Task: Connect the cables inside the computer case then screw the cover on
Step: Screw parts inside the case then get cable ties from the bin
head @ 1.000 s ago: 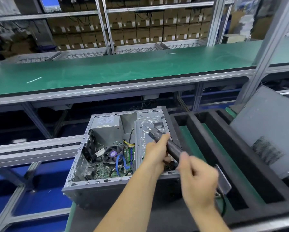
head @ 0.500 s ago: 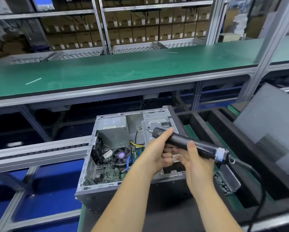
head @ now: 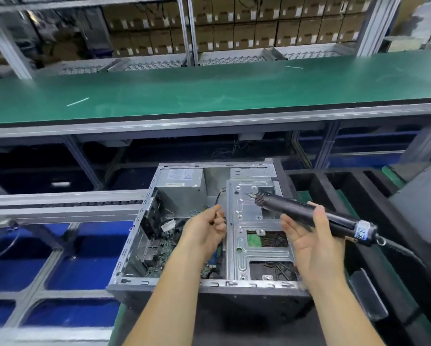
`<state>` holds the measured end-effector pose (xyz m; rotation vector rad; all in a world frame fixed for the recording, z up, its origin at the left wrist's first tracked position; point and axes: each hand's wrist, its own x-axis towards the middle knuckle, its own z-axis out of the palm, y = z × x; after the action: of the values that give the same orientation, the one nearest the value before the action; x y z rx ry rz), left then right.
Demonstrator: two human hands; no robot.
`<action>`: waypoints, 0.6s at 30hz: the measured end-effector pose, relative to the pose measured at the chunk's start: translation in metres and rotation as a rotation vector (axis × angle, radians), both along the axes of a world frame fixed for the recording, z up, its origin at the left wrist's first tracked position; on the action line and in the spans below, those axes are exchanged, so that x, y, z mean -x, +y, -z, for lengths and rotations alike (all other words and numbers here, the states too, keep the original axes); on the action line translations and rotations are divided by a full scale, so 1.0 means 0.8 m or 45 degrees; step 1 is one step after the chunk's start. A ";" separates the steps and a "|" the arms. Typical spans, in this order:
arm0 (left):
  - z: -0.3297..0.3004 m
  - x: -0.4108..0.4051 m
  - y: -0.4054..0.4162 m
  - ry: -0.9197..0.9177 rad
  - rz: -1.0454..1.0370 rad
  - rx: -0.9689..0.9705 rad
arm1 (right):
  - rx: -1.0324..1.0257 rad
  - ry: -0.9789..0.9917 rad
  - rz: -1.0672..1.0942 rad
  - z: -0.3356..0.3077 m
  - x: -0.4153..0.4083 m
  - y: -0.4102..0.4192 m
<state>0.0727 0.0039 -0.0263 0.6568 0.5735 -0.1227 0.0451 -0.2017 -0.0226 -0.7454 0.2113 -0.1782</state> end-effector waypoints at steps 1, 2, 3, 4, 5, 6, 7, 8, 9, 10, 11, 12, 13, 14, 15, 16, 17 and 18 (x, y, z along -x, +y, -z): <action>0.002 -0.003 0.000 -0.026 -0.003 -0.024 | 0.007 -0.011 -0.030 0.002 -0.002 -0.002; 0.004 -0.006 -0.001 -0.051 0.006 -0.050 | 0.014 -0.026 -0.059 0.004 -0.003 -0.002; 0.005 -0.007 -0.001 -0.067 0.022 -0.080 | 0.022 -0.035 -0.077 0.005 -0.004 -0.002; 0.007 -0.007 -0.001 -0.076 0.040 -0.116 | 0.031 -0.041 -0.092 0.007 -0.003 -0.002; 0.009 -0.006 -0.002 -0.083 0.057 -0.141 | 0.035 -0.046 -0.105 0.007 -0.001 -0.002; 0.010 -0.005 -0.004 -0.089 0.067 -0.143 | 0.040 -0.052 -0.113 0.009 0.000 -0.003; 0.011 -0.004 -0.006 -0.090 0.061 -0.111 | 0.050 -0.053 -0.115 0.010 0.001 -0.003; 0.012 -0.002 -0.008 -0.094 0.041 -0.056 | 0.073 -0.055 -0.115 0.010 0.002 -0.003; 0.014 -0.001 -0.009 -0.109 0.022 -0.002 | 0.100 -0.059 -0.118 0.010 0.004 -0.002; 0.015 0.000 -0.009 -0.131 0.013 0.038 | 0.123 -0.065 -0.121 0.010 0.004 -0.002; 0.016 0.002 -0.008 -0.154 0.017 0.059 | 0.141 -0.066 -0.122 0.010 0.005 -0.002; 0.017 0.003 -0.007 -0.172 0.028 0.057 | 0.157 -0.061 -0.126 0.010 0.005 -0.002; 0.019 0.004 -0.006 -0.183 0.042 0.032 | 0.172 -0.053 -0.132 0.009 0.006 -0.002; 0.021 0.005 -0.005 -0.192 0.058 -0.006 | 0.190 -0.050 -0.140 0.007 0.006 -0.001; 0.023 0.005 -0.005 -0.203 0.072 -0.045 | 0.212 -0.048 -0.148 0.005 0.007 -0.001; 0.024 0.006 -0.005 -0.213 0.082 -0.074 | 0.236 -0.046 -0.150 0.004 0.007 0.000; 0.024 0.006 -0.005 -0.219 0.090 -0.095 | 0.253 -0.043 -0.146 0.003 0.007 0.000; 0.025 0.006 -0.006 -0.222 0.096 -0.108 | 0.258 -0.042 -0.141 0.003 0.007 0.000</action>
<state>0.0680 -0.0009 -0.0463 0.7640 0.3881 -0.1109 0.0397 -0.2016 -0.0253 -0.9525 0.1209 -0.1078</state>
